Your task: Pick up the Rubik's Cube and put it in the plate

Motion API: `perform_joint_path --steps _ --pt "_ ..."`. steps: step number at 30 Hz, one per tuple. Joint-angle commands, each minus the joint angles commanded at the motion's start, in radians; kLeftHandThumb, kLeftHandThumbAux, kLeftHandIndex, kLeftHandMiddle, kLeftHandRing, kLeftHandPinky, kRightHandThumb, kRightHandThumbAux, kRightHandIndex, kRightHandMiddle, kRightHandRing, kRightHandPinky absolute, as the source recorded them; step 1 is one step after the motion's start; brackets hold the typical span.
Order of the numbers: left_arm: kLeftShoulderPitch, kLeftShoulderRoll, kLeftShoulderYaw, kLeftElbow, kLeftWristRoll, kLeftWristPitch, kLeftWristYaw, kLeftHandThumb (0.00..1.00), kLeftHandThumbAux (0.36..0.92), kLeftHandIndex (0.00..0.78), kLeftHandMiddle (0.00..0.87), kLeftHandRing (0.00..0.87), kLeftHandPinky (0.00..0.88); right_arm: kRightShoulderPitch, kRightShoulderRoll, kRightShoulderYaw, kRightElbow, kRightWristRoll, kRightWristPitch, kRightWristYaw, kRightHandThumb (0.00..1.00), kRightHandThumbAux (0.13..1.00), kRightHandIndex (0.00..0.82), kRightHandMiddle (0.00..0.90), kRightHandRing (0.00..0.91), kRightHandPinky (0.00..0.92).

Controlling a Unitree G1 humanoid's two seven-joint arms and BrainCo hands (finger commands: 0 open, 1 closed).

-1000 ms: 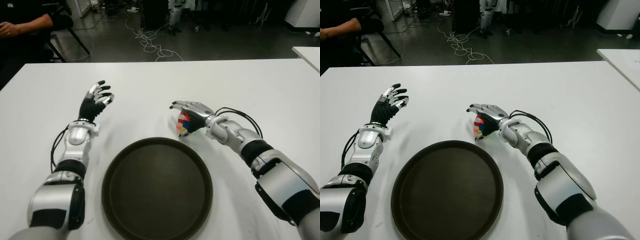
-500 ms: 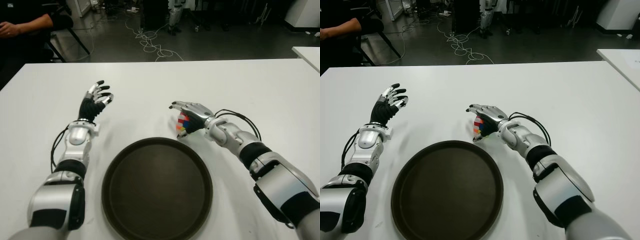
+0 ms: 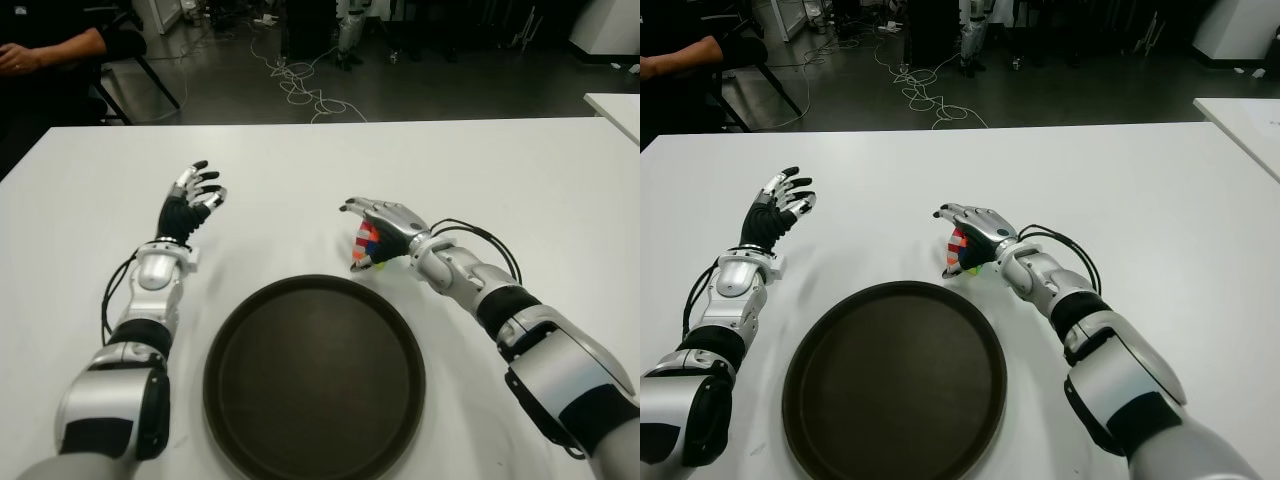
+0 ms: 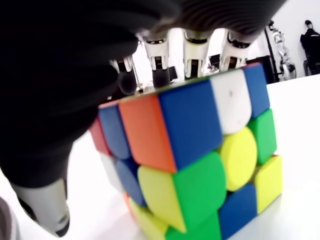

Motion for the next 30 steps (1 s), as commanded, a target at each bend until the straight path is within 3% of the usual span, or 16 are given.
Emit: perform_joint_path --steps 19,30 --pt "-0.001 0.006 -0.001 0.000 0.000 0.001 -0.005 0.206 0.664 0.116 0.213 0.226 0.273 -0.013 -0.012 -0.017 0.020 -0.007 0.006 -0.035 0.000 0.752 0.110 0.131 0.171 0.205" --pt "0.001 0.004 0.005 -0.005 -0.008 0.010 -0.013 0.213 0.689 0.112 0.212 0.223 0.265 -0.013 -0.028 -0.026 0.008 -0.003 0.002 -0.035 0.000 0.758 0.121 0.130 0.154 0.178"
